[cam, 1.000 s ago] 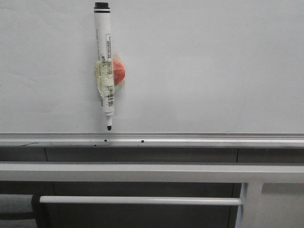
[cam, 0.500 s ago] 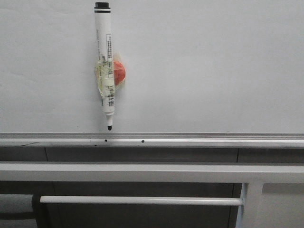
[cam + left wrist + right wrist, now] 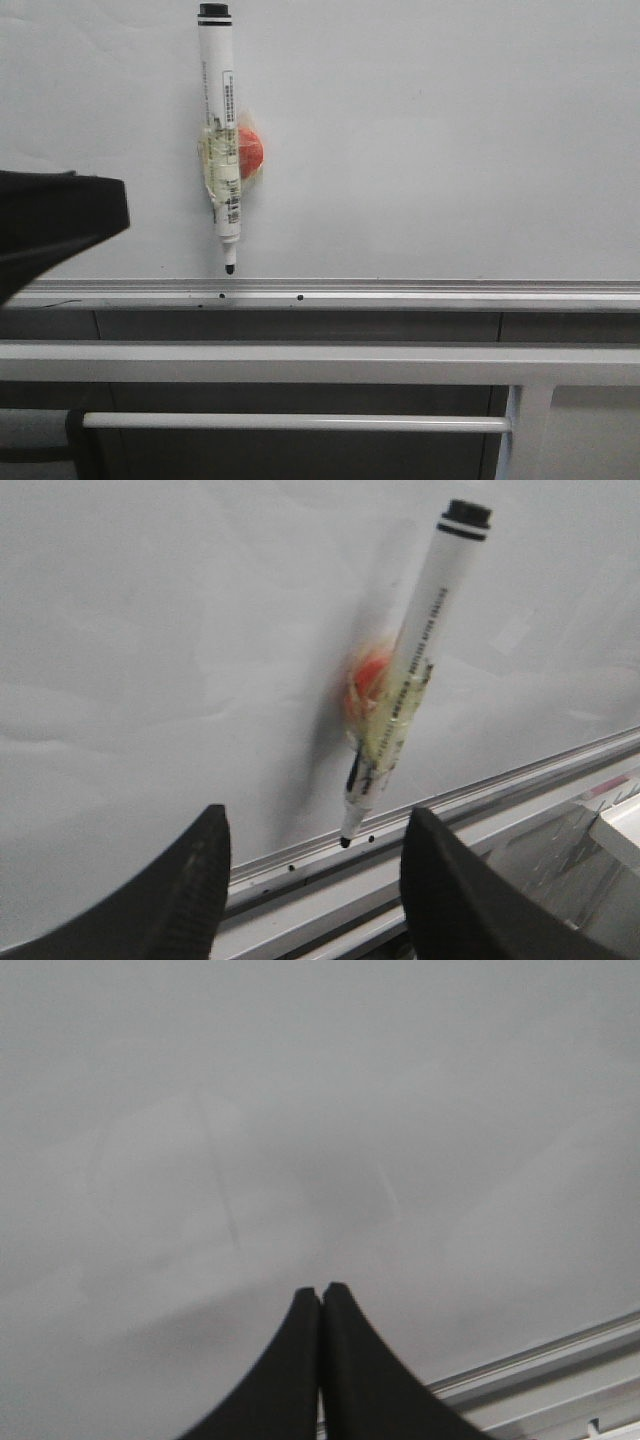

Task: Write number 1 on whiteboard

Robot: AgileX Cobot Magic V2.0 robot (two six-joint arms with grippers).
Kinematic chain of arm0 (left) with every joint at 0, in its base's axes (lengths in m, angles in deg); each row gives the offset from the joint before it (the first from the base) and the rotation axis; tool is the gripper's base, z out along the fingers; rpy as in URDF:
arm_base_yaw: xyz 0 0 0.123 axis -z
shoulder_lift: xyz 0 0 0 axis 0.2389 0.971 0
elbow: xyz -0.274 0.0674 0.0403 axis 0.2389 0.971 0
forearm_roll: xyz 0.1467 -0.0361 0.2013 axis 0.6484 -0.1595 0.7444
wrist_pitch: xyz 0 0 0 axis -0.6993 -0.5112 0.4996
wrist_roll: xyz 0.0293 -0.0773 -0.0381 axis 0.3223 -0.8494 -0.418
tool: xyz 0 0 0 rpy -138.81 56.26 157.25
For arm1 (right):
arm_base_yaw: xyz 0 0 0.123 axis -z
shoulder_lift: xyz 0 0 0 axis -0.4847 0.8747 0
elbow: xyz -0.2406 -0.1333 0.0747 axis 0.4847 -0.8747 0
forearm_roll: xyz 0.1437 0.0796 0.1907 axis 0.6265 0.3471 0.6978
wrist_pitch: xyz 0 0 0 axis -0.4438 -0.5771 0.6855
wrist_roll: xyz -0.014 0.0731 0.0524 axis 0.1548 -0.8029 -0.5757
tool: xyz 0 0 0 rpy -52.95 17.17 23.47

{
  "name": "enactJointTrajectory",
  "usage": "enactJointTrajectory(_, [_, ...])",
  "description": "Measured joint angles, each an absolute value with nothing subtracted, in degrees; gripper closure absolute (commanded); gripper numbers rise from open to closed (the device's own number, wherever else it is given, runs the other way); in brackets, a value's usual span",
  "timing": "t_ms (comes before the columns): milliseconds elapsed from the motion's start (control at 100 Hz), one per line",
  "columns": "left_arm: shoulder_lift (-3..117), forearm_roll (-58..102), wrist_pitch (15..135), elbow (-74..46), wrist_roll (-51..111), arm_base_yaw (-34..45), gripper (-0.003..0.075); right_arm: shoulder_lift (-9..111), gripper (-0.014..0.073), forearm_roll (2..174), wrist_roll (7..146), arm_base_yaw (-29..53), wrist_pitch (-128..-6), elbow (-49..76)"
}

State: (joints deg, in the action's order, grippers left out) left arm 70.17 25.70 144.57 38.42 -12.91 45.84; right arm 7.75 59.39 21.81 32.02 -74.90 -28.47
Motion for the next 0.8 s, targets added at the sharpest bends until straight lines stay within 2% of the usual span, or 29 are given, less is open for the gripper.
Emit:
enactJointTrajectory(100, [78.85, 22.79, 151.33, 38.17, -13.57, 50.85, 0.0451, 7.75, 0.0657, 59.39, 26.56, 29.46, -75.31, -28.30])
enactJointTrajectory(310, [90.77, 14.78, 152.70, 34.50, -15.44, 57.13, 0.0458, 7.75, 0.0657, 59.39, 28.93, 21.47, -77.78, -28.17])
enactJointTrajectory(540, [92.50, 9.42, 153.15, 30.08, -15.56, 57.72, 0.0458, 7.75, 0.0657, 59.39, 29.55, 15.33, -78.67, -28.17])
enactJointTrajectory(800, [92.50, 5.75, 153.23, 27.02, -14.52, 57.72, 0.0458, 7.75, 0.0657, 59.39, 29.55, 14.55, -79.59, -28.17])
